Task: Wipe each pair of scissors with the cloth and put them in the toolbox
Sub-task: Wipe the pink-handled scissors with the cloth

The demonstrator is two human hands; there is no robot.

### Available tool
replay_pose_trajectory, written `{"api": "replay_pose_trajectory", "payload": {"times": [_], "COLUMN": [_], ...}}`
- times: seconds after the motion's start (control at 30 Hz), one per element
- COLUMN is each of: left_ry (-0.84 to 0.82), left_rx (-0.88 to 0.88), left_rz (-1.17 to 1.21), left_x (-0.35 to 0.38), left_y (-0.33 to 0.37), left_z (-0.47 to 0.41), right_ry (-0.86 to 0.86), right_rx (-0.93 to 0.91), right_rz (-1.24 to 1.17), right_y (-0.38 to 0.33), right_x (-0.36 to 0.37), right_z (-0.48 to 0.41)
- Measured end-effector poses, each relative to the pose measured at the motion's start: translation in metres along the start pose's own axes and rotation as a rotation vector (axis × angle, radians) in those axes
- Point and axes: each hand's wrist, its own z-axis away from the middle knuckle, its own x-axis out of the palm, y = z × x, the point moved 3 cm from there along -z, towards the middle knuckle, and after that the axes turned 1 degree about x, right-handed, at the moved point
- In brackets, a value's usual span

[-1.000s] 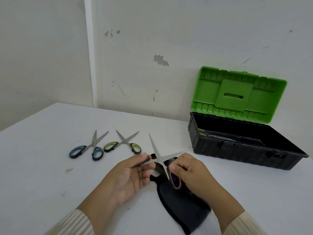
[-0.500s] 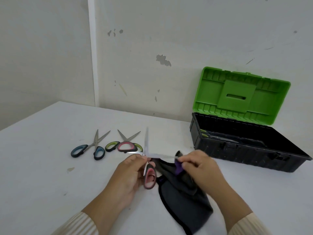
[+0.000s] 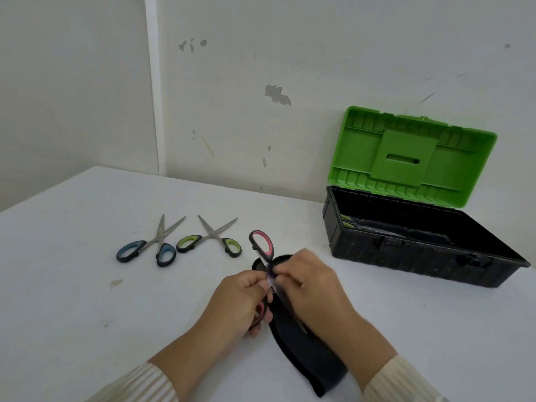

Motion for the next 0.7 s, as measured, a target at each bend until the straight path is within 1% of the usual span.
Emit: {"api": "replay_pose_trajectory", "payload": {"times": [0.07, 0.17, 0.2, 0.27, 0.3, 0.33, 0.4, 0.43, 0.57, 0.6, 0.63, 0.7], "left_ry": [-0.001, 0.009, 0.003, -0.013, -0.013, -0.006, 0.003, 0.001, -0.019, -0.016, -0.016, -0.033], "left_rx": [0.003, -0.006, -0.005, 0.000, 0.001, 0.002, 0.002, 0.000, 0.004, 0.007, 0.010, 0.021], "left_rz": [-0.004, 0.016, 0.015, 0.010, 0.010, 0.017, 0.034, 0.033, 0.016, 0.008, -0.002, -0.023], "left_x": [0.000, -0.002, -0.002, 0.000, 0.000, -0.001, -0.001, -0.001, 0.000, -0.002, -0.003, -0.004], "left_y": [-0.002, -0.004, -0.003, -0.003, -0.003, -0.003, -0.001, -0.001, 0.000, 0.000, 0.001, 0.003], "left_z": [-0.001, -0.003, -0.003, -0.002, -0.001, -0.001, -0.001, -0.001, 0.001, 0.000, 0.000, 0.002], "right_ry": [-0.055, 0.050, 0.051, 0.007, -0.008, 0.006, 0.111, 0.136, 0.039, 0.057, 0.114, 0.262], "right_rx": [-0.026, 0.046, 0.045, -0.014, -0.012, 0.013, 0.093, 0.121, 0.020, 0.040, 0.092, 0.262], "right_rz": [-0.027, -0.071, -0.056, -0.042, -0.058, -0.069, -0.053, -0.035, -0.055, -0.066, -0.056, -0.020], "right_y": [-0.004, 0.005, 0.004, -0.002, -0.004, -0.002, 0.011, 0.014, -0.003, 0.001, 0.010, 0.035], "right_x": [0.005, 0.001, 0.001, 0.006, 0.006, 0.005, -0.003, -0.005, 0.008, 0.008, 0.003, -0.016], "right_z": [0.002, -0.003, -0.002, 0.003, 0.003, 0.002, -0.003, -0.004, 0.007, 0.004, -0.001, -0.008]}}
